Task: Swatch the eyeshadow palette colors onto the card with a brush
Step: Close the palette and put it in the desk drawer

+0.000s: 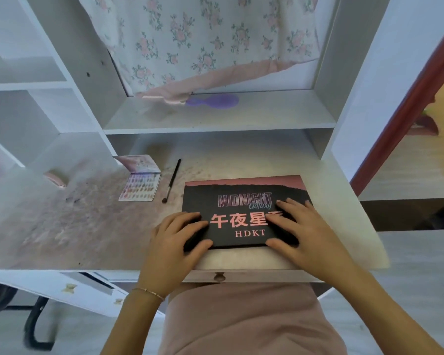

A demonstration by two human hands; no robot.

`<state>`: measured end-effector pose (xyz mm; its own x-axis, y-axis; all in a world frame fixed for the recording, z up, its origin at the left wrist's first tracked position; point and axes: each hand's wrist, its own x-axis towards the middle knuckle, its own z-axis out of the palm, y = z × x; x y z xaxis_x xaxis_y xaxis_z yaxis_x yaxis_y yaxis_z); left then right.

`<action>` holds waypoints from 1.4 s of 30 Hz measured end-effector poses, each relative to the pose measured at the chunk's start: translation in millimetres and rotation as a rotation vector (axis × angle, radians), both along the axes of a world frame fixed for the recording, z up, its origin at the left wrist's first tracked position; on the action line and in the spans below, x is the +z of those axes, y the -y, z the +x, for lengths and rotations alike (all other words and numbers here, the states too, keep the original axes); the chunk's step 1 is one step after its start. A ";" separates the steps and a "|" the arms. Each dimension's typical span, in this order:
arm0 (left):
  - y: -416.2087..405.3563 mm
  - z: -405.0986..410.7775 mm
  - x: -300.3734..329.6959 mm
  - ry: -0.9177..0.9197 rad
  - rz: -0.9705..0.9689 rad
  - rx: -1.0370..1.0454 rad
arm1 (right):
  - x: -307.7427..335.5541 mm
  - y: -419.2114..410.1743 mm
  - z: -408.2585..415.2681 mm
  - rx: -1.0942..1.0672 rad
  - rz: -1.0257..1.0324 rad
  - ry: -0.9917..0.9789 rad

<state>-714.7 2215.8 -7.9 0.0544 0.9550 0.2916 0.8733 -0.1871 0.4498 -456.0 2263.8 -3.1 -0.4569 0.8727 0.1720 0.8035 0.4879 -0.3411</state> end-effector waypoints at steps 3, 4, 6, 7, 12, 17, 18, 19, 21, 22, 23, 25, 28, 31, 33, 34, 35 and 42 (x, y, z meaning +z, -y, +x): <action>-8.9 -0.3 0.8 -0.089 -0.061 0.000 | -0.6 -7.7 -9.1 0.023 -0.045 0.093; -12.3 -0.6 0.0 -0.126 -0.080 0.001 | -2.0 -10.9 -10.7 0.014 -0.048 0.112; -19.6 -1.0 -2.2 -0.210 -0.111 0.014 | -5.4 -17.7 -14.3 -0.010 -0.054 0.135; -23.9 -0.6 -3.0 -0.239 -0.122 0.032 | -6.3 -21.6 -16.2 -0.016 -0.052 0.143; -42.3 3.2 -7.6 -0.228 -0.139 0.112 | -5.0 -39.9 -26.0 0.007 -0.073 0.126; -55.9 9.8 -7.0 -0.162 -0.114 0.151 | 5.8 -38.2 -43.4 -0.041 -0.052 0.011; -56.6 11.1 -6.0 -0.155 -0.119 0.151 | 7.1 -30.3 -47.0 -0.049 -0.008 -0.072; -56.1 11.7 -4.9 -0.146 -0.119 0.147 | 8.2 -19.4 -51.1 -0.046 0.021 -0.194; -48.2 10.7 -2.9 -0.118 -0.098 0.146 | 10.5 9.9 -59.6 0.006 -0.035 -0.488; -40.5 9.5 -2.2 -0.102 -0.077 0.152 | 11.4 26.3 -63.1 0.056 -0.108 -0.617; -30.6 8.3 -2.4 -0.084 -0.050 0.161 | 11.3 41.9 -66.1 0.108 -0.186 -0.706; -7.6 6.2 -5.2 -0.042 0.008 0.174 | 4.5 66.4 -71.3 0.155 -0.301 -0.772; 26.5 6.1 -15.5 -0.006 0.086 0.186 | -18.2 85.2 -75.8 0.039 -0.464 -0.609; 47.8 7.1 -25.7 -0.034 0.144 0.225 | -48.1 87.0 -82.0 -0.106 -0.494 -0.245; 53.5 7.7 -29.0 -0.037 0.159 0.238 | -62.0 79.8 -89.6 -0.202 -0.513 -0.192; 54.9 8.1 -29.7 -0.035 0.161 0.237 | -67.5 74.7 -94.9 -0.222 -0.568 -0.261; 55.6 8.0 -30.1 -0.034 0.159 0.233 | -71.4 70.7 -101.5 -0.228 -0.648 -0.368; 58.0 2.7 -32.2 -0.029 0.151 0.191 | -87.3 72.8 -128.7 -0.445 -0.714 -0.672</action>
<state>-712.0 2157.8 -40.1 -0.1124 0.8943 0.4331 0.9114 -0.0809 0.4036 -584.7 2191.0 -90.4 -0.0755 0.9352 -0.3459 0.4014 -0.2890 -0.8691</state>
